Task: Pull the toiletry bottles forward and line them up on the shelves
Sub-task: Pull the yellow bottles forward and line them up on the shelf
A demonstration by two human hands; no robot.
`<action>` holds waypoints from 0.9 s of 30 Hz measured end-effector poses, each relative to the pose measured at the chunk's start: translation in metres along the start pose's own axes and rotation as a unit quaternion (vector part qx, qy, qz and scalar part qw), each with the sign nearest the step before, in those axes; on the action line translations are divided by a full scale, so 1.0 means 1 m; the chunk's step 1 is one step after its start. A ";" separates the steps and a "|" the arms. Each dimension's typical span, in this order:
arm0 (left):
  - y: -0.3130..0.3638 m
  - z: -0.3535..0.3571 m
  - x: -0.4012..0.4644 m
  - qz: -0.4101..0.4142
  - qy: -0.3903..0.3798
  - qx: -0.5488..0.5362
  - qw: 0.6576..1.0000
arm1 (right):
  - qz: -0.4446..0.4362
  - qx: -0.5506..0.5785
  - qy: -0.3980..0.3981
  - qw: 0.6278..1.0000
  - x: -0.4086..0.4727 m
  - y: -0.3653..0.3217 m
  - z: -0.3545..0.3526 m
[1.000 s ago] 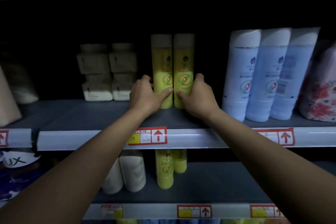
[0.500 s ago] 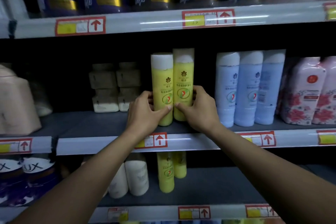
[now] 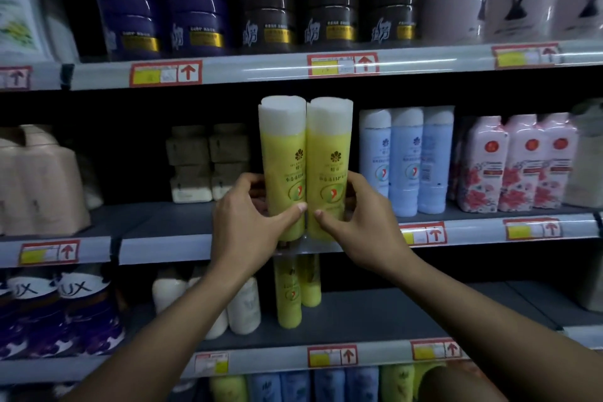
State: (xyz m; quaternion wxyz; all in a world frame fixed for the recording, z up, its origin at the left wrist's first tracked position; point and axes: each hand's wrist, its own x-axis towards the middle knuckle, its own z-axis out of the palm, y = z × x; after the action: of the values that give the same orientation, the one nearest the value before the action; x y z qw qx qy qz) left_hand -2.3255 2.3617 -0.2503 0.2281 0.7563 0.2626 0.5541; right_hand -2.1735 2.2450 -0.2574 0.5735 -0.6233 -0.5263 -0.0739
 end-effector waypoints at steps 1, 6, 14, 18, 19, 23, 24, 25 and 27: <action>0.000 -0.002 -0.010 -0.003 -0.004 0.003 1.000 | 0.000 -0.004 -0.005 1.000 -0.009 -0.001 -0.002; -0.014 0.001 -0.059 -0.015 -0.020 0.034 0.999 | 0.034 -0.001 -0.042 0.999 -0.055 0.011 -0.006; -0.066 0.036 -0.127 -0.091 -0.079 0.058 0.991 | 0.113 0.009 -0.126 0.986 -0.115 0.074 0.004; -0.095 0.055 -0.155 -0.130 -0.109 0.040 0.985 | 0.148 -0.006 -0.172 0.974 -0.133 0.111 0.015; -0.102 0.059 -0.160 -0.140 -0.115 0.036 0.983 | 0.159 -0.007 -0.181 0.971 -0.137 0.121 0.018; -0.128 0.075 -0.172 -0.169 -0.145 0.044 0.974 | 0.188 -0.017 -0.220 0.957 -0.145 0.154 0.028; -0.133 0.079 -0.172 -0.172 -0.152 0.044 0.972 | 0.191 -0.021 -0.227 0.955 -0.145 0.161 0.029; -0.137 0.083 -0.172 -0.172 -0.157 0.046 0.971 | 0.193 -0.027 -0.233 0.953 -0.144 0.168 0.031; -0.143 0.092 -0.168 -0.169 -0.163 0.052 0.971 | 0.199 -0.031 -0.240 0.950 -0.139 0.179 0.033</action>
State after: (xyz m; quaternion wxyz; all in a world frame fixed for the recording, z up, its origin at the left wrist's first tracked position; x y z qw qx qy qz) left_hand -2.3002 2.3561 -0.4882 0.3181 0.7920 0.3745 0.3623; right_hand -2.1183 2.2297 -0.4793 0.4136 -0.7320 -0.5115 0.1776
